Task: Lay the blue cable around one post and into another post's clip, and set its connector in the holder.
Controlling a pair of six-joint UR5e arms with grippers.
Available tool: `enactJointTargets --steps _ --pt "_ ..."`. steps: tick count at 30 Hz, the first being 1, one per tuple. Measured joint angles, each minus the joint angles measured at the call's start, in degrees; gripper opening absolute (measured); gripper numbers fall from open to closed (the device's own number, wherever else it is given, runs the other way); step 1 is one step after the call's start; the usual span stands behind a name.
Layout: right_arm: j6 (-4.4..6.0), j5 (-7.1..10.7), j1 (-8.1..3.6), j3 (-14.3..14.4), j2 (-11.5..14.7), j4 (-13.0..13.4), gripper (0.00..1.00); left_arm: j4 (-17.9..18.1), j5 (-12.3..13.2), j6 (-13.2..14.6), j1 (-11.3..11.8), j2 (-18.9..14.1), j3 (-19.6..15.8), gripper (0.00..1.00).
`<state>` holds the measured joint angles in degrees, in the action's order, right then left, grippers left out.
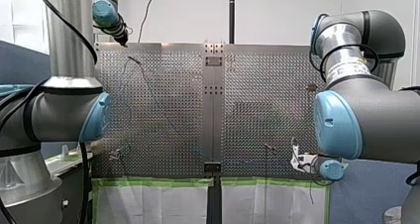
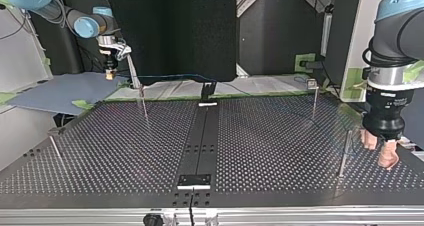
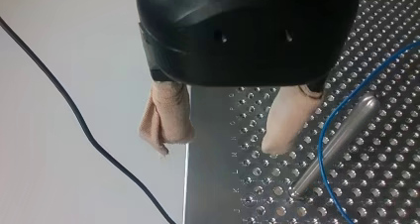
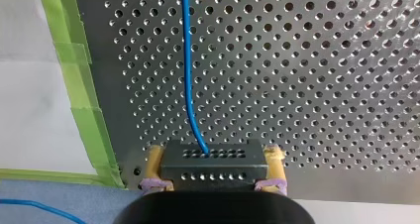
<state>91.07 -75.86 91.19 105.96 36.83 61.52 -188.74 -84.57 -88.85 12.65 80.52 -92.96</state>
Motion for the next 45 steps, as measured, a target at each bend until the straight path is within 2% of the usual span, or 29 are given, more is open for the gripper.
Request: enactJointTargets --steps 17,24,35,42,45 --pt "0.00 0.00 0.02 0.00 0.02 -0.12 0.00 -0.52 -0.01 -0.13 -0.17 -0.20 -0.21 1.00" --pt "0.00 0.00 0.07 0.00 0.01 -0.12 0.00 0.38 0.37 -2.06 -0.74 -2.79 -2.65 1.00" --pt "-0.19 0.00 0.14 0.01 0.01 -0.38 0.00 6.39 5.98 -8.18 -2.80 -8.98 -8.82 1.00" --pt "-0.10 0.00 0.28 0.00 0.02 -0.15 0.00 10.81 10.39 -11.98 -6.48 -13.13 -13.22 1.00" --pt "-0.09 0.00 0.33 0.00 0.01 -0.10 0.00 12.68 12.14 -12.57 -8.32 -13.16 -15.09 1.00"
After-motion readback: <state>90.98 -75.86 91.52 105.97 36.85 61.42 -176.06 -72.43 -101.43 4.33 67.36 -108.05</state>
